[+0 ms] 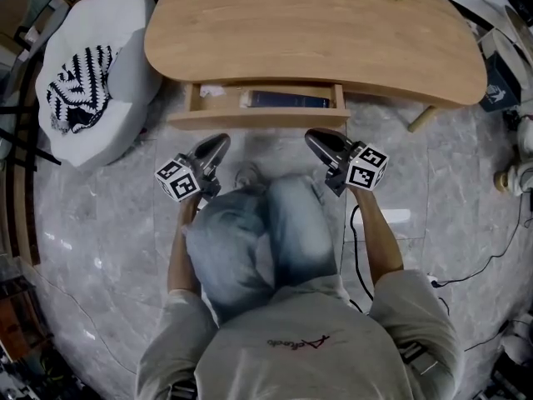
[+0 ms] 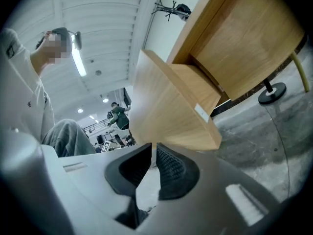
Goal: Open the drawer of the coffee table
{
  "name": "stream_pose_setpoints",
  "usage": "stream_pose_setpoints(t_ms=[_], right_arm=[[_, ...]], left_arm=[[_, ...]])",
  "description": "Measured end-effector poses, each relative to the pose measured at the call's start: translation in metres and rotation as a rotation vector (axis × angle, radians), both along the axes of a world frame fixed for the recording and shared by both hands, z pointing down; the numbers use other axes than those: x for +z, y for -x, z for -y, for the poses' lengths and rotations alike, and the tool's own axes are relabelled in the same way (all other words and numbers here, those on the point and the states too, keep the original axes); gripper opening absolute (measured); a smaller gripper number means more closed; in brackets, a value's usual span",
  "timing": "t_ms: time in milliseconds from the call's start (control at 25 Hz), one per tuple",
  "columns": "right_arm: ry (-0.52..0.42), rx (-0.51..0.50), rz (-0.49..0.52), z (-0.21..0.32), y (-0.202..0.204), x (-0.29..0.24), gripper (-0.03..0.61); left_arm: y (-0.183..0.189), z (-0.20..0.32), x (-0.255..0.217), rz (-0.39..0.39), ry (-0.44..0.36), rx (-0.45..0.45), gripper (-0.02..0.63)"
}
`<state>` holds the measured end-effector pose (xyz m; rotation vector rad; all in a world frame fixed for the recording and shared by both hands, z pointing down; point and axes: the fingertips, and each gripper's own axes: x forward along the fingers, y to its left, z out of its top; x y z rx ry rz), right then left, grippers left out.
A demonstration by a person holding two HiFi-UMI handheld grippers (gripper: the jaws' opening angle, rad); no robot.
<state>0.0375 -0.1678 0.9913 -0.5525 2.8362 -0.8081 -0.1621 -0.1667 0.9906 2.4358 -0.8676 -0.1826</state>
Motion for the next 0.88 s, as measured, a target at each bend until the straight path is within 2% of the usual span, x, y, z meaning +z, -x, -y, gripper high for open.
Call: stream_pose_setpoints(t_ms=[40,120,240,280,360,520,640,760,880], right_arm=[[0.001,0.009,0.012,0.0,-0.002,-0.002,0.035],[0.002,0.016,-0.005,-0.003,-0.006,0.0,0.037],[0.002,0.023,-0.029,-0.007,-0.011,0.004,0.048],[0.01,0.027,-0.028,-0.005,-0.012,0.005,0.051],[0.041,0.027,-0.035,-0.002,-0.011,0.011,0.125],[0.052,0.044,-0.05,0.008,-0.011,0.014,0.207],[0.064,0.062,-0.019,0.014,-0.013,0.01,0.215],[0.075,0.073,0.002,0.02,-0.017,0.01,0.215],[0.079,0.086,0.016,0.026,-0.021,0.009,0.176]], left_arm=[[0.002,-0.002,-0.003,-0.015,-0.009,-0.006,0.035],[0.005,-0.005,-0.005,-0.048,-0.008,-0.031,0.087],[0.006,-0.009,0.002,-0.03,0.002,-0.043,0.087],[0.005,-0.008,0.005,-0.032,0.012,-0.038,0.108],[0.001,-0.006,0.012,-0.037,0.038,-0.033,0.197],[0.006,0.007,0.01,-0.037,0.033,-0.061,0.234],[0.012,0.02,0.004,-0.065,0.026,-0.084,0.265],[0.011,0.03,0.001,-0.064,0.019,-0.065,0.267],[0.009,0.032,-0.001,-0.063,0.016,-0.025,0.267]])
